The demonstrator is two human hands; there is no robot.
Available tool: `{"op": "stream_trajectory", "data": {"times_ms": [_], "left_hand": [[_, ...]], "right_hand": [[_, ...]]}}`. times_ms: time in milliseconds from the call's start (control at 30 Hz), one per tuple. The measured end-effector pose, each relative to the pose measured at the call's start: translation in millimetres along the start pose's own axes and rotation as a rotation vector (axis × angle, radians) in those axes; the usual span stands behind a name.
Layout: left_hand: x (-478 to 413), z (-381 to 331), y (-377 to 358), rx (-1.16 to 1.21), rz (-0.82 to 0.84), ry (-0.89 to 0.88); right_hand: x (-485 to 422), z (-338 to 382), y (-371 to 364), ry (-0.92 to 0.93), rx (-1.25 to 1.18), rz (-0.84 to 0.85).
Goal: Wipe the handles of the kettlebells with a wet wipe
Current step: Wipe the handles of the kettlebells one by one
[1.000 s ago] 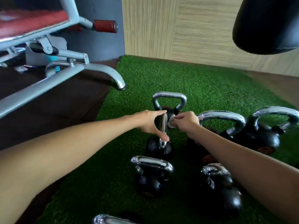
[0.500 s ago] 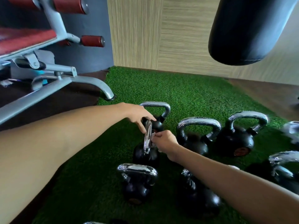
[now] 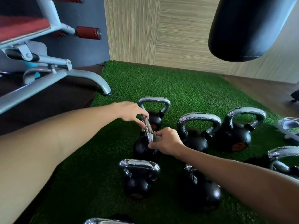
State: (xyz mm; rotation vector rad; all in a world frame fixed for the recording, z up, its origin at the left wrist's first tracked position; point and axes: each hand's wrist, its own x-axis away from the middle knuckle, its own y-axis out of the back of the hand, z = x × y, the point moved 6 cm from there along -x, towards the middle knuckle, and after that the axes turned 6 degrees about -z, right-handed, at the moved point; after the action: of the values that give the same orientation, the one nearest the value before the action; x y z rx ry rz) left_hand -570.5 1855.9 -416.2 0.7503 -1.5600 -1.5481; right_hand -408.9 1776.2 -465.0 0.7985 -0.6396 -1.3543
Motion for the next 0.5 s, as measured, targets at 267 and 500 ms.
{"op": "stream_trajectory", "data": {"times_ms": [267, 500], "left_hand": [[19.2, 20.1, -10.3, 0.045, -0.120, 0.098], [36.4, 22.7, -20.1, 0.022, -0.169, 0.205]], "right_hand": [[-26.3, -30.8, 23.7, 0.115, 0.158, -0.094], [-53.5, -28.6, 25.3, 0.156, 0.212, -0.181]]}}
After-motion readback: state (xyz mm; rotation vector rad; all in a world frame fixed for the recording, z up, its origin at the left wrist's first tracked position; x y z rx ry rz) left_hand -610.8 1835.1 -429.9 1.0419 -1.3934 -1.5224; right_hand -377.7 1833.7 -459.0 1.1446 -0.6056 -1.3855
